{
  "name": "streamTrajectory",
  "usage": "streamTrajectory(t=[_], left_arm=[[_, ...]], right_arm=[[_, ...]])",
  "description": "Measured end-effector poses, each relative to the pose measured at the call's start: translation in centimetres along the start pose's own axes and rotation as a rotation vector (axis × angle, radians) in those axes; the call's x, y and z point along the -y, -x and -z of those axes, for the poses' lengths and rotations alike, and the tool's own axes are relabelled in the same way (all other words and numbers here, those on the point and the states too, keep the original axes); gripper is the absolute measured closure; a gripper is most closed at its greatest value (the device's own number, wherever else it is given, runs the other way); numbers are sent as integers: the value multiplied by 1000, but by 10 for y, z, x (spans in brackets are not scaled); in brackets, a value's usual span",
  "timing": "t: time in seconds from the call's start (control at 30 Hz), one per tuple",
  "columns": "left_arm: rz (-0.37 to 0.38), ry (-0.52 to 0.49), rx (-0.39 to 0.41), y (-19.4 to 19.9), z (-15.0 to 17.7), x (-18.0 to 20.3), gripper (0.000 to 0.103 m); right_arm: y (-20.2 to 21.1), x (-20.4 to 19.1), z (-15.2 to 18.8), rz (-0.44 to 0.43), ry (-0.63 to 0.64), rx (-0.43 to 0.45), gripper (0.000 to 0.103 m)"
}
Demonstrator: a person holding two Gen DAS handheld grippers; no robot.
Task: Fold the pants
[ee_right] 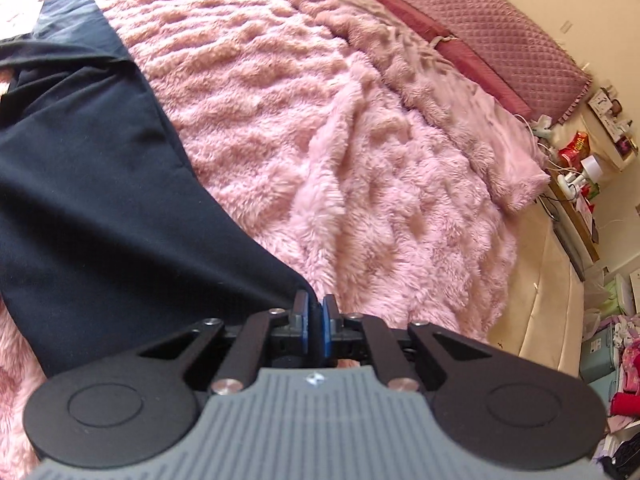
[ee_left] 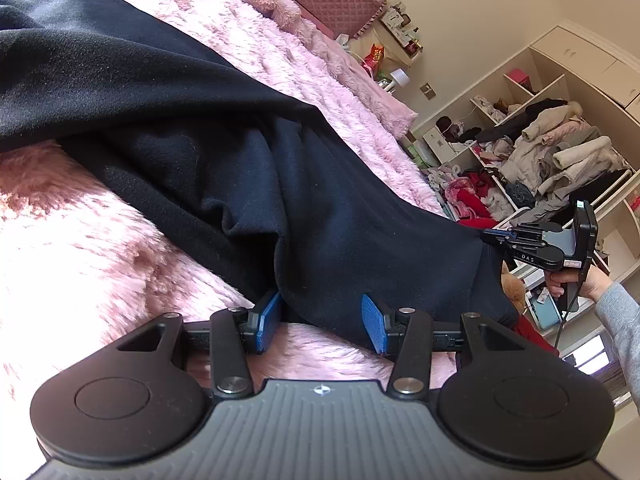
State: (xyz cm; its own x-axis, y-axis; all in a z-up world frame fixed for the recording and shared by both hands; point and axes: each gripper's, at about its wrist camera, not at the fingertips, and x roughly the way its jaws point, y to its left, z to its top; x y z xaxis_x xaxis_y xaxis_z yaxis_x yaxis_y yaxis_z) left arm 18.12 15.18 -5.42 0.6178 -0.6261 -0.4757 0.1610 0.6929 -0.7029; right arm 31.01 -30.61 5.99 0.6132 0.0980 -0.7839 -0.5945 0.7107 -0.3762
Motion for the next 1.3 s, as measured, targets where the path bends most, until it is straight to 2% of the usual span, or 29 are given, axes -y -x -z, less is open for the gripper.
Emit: streamTrajectory(t=[0.07,0.1,0.17,0.2,0.27,0.3,0.33,0.4,0.5,0.6,0.67,0.7,0.77,0.83,0.87,0.9,0.97,1.1,1.27,1.3], left_arm=[[2,8,-2,-1,-1,-1,49],[3,10,-3,-1,-1,-1,49],[4,12,-3,-1,-1,-2,49],[3,12,-4,-1,-2,-2,49],[-1,11,-5,0,-2,-1,49],[-2,8,-7,0,-3,-1,49],[-3,3,-10,0,-3,0,49],[1,-3,-18,1,-4,2,48],[10,-2,-25,2,-7,3,47],[14,1,-18,5,-9,5,47],[3,-14,-13,7,-10,6,47],[-1,-24,-10,8,-10,8,47],[-7,-48,-1,11,-9,13,47],[-8,-59,1,12,-8,16,47],[-9,-64,-1,13,-6,19,47],[-12,-68,-1,13,-5,21,47],[-21,-80,4,14,-2,24,47],[-47,-88,21,18,-1,27,47],[-69,-57,49,26,-6,23,47],[-80,-50,56,29,-7,22,47]], right_arm=[[-9,0,8,5,-24,-30,102],[-19,-5,14,14,-24,-73,102],[-38,-21,23,61,19,-134,99],[-43,-27,24,91,14,-133,96],[-41,-24,23,122,-87,-70,91],[-36,-18,23,120,-148,-35,81],[-32,-14,21,117,-186,-21,65],[-24,-9,14,126,-215,-5,58],[-4,-19,-4,124,-232,58,59],[21,-46,-18,49,-338,161,66],[28,-72,-20,-6,-405,157,83],[30,-85,-19,-18,-433,149,95],[32,-105,-4,-65,-608,147,97],[26,-113,20,-106,-807,108,97],[22,-118,33,-96,-861,82,97],[20,-123,46,-66,-882,62,103],[22,-128,71,-64,-925,62,103],[43,-121,107,68,-994,78,103],[69,-105,109,158,-1003,127,103],[72,-103,104,167,-992,140,100]])
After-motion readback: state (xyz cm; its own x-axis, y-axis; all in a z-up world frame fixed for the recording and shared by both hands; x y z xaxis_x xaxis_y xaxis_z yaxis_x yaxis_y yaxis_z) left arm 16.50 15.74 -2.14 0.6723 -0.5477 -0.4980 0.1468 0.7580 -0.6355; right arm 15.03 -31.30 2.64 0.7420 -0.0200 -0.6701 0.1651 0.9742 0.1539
